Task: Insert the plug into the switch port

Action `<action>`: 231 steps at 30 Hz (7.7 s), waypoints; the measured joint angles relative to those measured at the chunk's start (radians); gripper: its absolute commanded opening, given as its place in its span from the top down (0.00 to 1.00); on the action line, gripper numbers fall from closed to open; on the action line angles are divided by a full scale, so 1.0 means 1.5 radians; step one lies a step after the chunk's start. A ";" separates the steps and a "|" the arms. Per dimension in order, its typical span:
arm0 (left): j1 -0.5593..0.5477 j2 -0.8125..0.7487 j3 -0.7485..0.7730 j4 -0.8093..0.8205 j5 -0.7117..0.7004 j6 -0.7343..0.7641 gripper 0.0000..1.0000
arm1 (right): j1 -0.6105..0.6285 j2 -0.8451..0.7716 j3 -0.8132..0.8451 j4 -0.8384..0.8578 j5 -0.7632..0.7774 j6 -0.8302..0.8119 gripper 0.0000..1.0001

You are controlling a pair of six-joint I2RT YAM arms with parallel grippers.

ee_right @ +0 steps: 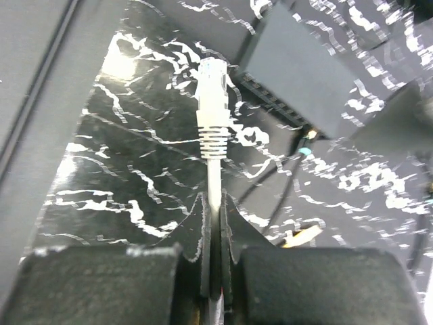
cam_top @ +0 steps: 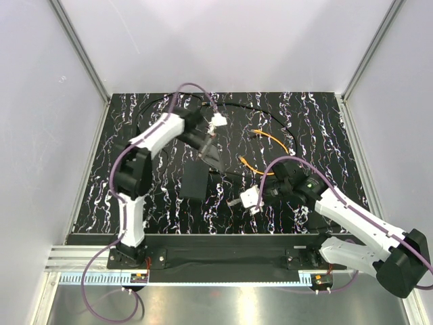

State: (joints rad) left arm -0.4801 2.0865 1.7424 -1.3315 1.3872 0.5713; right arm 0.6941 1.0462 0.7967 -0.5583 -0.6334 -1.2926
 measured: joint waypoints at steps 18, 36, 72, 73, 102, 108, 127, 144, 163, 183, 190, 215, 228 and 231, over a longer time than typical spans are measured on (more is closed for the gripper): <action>0.146 -0.736 -0.466 0.506 -0.340 -0.245 0.27 | 0.000 0.047 0.051 -0.089 -0.041 0.303 1.00; -0.063 -0.644 -0.789 1.087 -0.335 -0.933 0.34 | 0.000 0.103 0.106 -0.111 -0.057 0.421 1.00; -0.103 -0.596 -0.807 1.196 -0.323 -1.090 0.61 | -0.001 0.124 0.117 -0.112 -0.115 0.529 1.00; -0.103 -0.596 -0.807 1.194 -0.320 -1.090 0.60 | -0.002 0.124 0.117 -0.112 -0.115 0.532 1.00; -0.100 -0.605 -0.831 1.170 -0.311 -1.115 1.00 | -0.010 0.125 0.125 -0.115 -0.114 0.499 0.81; -0.097 -0.602 -0.831 1.178 -0.312 -1.127 1.00 | -0.010 0.122 0.126 -0.091 -0.068 0.517 0.37; -0.086 -0.547 -0.830 1.223 -0.319 -1.228 1.00 | 0.020 0.048 0.105 0.016 0.000 0.395 0.53; -0.079 -0.547 -0.831 1.255 -0.320 -1.258 1.00 | 0.048 0.058 0.100 0.004 0.016 0.361 0.81; 0.222 -0.565 -0.740 0.954 -0.340 -0.998 0.33 | 0.051 0.221 0.035 0.066 0.135 0.455 1.00; 0.305 -0.329 -0.577 0.619 -0.439 -0.602 0.39 | 0.051 0.519 0.248 0.147 0.223 0.549 1.00; 0.305 -0.279 -0.559 0.605 -0.440 -0.581 0.40 | 0.051 0.566 0.270 0.147 0.237 0.550 1.00; 0.264 -0.197 -0.487 0.571 -0.476 -0.547 0.45 | 0.051 0.576 0.270 0.200 0.248 0.550 1.00; 0.264 -0.183 -0.475 0.567 -0.475 -0.543 0.45 | 0.052 0.576 0.258 0.212 0.233 0.498 1.00; 0.264 -0.180 -0.470 0.566 -0.475 -0.543 0.45 | 0.052 0.576 0.253 0.219 0.229 0.475 1.00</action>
State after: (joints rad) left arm -0.0845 1.8172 1.0374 -0.4824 0.6750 -0.2436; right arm 0.7715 1.9102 1.1755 -0.2302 -0.2901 -0.5797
